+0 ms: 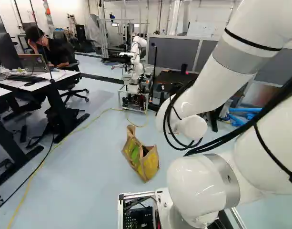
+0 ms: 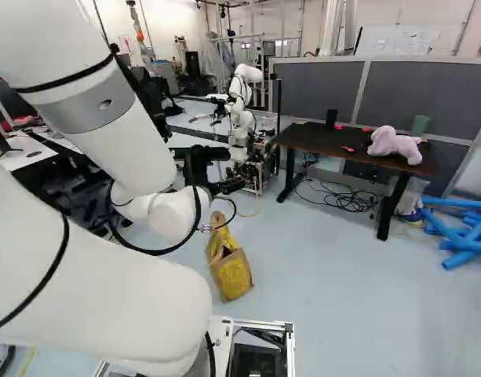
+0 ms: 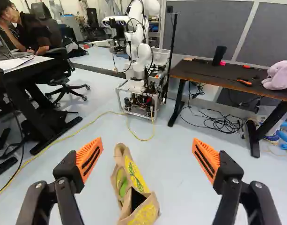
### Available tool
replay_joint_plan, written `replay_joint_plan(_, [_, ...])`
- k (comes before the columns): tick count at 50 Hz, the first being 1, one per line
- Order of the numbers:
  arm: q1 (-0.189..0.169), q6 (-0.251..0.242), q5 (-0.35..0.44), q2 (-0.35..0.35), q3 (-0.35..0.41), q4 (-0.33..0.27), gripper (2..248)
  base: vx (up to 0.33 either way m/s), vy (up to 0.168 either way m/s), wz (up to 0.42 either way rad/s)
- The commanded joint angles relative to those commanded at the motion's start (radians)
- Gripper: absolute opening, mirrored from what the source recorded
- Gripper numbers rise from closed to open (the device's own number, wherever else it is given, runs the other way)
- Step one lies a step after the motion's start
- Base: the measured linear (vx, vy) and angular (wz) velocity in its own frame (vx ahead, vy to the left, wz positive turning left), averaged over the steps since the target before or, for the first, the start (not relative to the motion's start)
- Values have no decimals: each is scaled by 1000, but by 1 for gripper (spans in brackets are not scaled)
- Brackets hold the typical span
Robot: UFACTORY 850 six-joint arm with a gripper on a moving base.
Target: Pick up the bag on the ground and place it on the table
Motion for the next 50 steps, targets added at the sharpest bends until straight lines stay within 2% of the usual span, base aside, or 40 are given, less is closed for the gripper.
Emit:
replay_joint_plan(19, [0, 0, 0, 0, 0, 0, 247, 196, 4, -4])
replay_joint_plan(50, [2, 0, -20, -144, -128, 0, 247, 21, 0, -4])
